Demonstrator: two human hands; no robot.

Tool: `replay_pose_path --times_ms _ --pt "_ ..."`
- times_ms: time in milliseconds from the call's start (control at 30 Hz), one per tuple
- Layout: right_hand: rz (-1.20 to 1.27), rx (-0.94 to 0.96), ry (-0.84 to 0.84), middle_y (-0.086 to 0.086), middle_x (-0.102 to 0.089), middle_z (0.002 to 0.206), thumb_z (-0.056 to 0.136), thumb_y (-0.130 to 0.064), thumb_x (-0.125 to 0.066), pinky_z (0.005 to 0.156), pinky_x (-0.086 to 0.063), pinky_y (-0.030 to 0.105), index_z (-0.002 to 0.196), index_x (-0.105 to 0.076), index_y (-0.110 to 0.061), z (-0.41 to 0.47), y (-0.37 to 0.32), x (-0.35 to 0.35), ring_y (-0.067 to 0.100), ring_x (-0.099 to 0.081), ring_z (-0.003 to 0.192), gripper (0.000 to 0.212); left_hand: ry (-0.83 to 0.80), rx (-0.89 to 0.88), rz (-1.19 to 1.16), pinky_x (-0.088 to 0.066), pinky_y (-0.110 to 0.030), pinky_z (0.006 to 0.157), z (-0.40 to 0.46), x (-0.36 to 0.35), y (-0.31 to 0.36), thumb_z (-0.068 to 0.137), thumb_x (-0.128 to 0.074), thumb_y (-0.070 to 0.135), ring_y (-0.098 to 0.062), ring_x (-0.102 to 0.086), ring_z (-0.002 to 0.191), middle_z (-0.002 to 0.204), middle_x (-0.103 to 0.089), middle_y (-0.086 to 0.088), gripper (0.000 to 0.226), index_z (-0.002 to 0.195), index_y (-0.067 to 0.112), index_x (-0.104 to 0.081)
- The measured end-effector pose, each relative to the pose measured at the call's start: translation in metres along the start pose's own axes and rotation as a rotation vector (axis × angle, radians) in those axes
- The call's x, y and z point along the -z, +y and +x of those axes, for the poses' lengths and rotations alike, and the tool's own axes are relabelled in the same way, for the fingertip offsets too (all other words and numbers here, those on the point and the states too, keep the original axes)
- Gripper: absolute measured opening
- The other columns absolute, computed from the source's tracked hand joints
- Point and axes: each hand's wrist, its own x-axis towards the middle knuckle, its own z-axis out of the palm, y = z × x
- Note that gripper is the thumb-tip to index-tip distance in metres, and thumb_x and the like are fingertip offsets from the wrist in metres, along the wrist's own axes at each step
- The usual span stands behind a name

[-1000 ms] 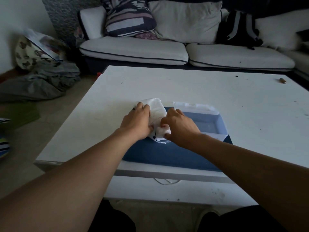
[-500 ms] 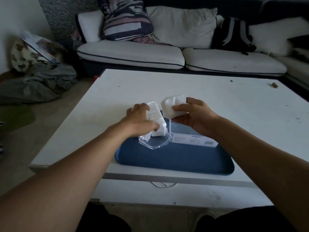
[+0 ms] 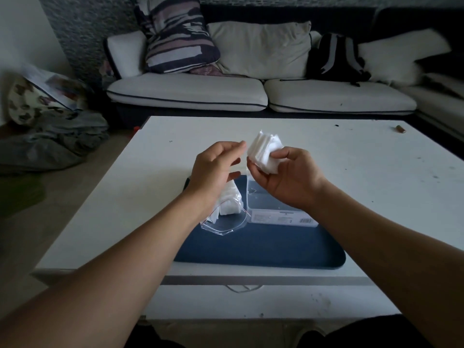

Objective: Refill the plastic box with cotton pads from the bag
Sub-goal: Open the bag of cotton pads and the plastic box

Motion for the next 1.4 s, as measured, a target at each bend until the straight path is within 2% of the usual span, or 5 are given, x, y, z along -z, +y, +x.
replay_pose_path --times_ms 167,667,933,1167,1400 --pt "-0.33 0.059 -0.065 0.023 -0.063 0.118 0.09 0.001 -0.044 0.102 -0.049 0.036 0.132 -0.052 0.008 0.006 0.0 0.007 0.029 -0.063 0.107 0.044 -0.098 -0.145 0.24 -0.056 -0.027 0.089 -0.001 0.003 -0.006 0.06 -0.094 0.036 -0.01 -0.07 0.102 0.105 -0.076 0.007 0.05 0.104 0.023 -0.073" --pt "-1.177 0.525 -0.051 0.007 -0.061 0.102 0.065 0.021 -0.078 0.081 -0.058 0.029 0.125 -0.064 -0.014 -0.007 -0.008 0.006 0.016 -0.063 0.09 0.071 -0.063 -0.747 0.522 -0.058 -0.031 0.081 0.0 0.013 -0.006 0.073 -0.087 0.003 -0.016 -0.069 0.093 0.099 -0.071 0.001 0.03 0.094 0.02 -0.074" --pt "-1.104 0.496 -0.073 0.015 -0.061 0.091 0.064 0.014 -0.082 0.069 -0.05 0.032 0.092 -0.055 -0.009 -0.004 -0.004 0.008 0.022 -0.059 0.083 0.045 -0.138 -0.561 0.5 -0.052 -0.019 0.075 0.0 0.011 -0.012 0.078 -0.082 0.003 -0.009 -0.069 0.085 0.087 -0.071 0.012 0.024 0.094 0.014 -0.068" --pt "-1.276 0.562 -0.084 0.014 -0.065 0.11 0.062 0.011 -0.085 0.078 -0.054 0.027 0.122 -0.062 -0.012 -0.006 -0.01 0.007 0.026 -0.063 0.101 0.069 -0.102 -0.692 0.63 -0.056 -0.028 0.084 0.002 0.013 -0.013 0.078 -0.08 0.004 -0.01 -0.067 0.091 0.093 -0.072 0.008 0.02 0.093 0.01 -0.068" --pt "-1.082 0.417 -0.009 0.025 -0.069 0.103 0.085 0.006 -0.071 0.091 -0.056 0.038 0.114 -0.064 0.007 -0.004 -0.003 0.011 0.024 -0.067 0.094 0.03 -0.162 -0.093 0.202 -0.058 -0.039 0.082 0.001 0.004 -0.009 0.082 -0.069 0.016 -0.019 -0.066 0.086 0.095 -0.067 -0.003 0.017 0.098 0.017 -0.062"
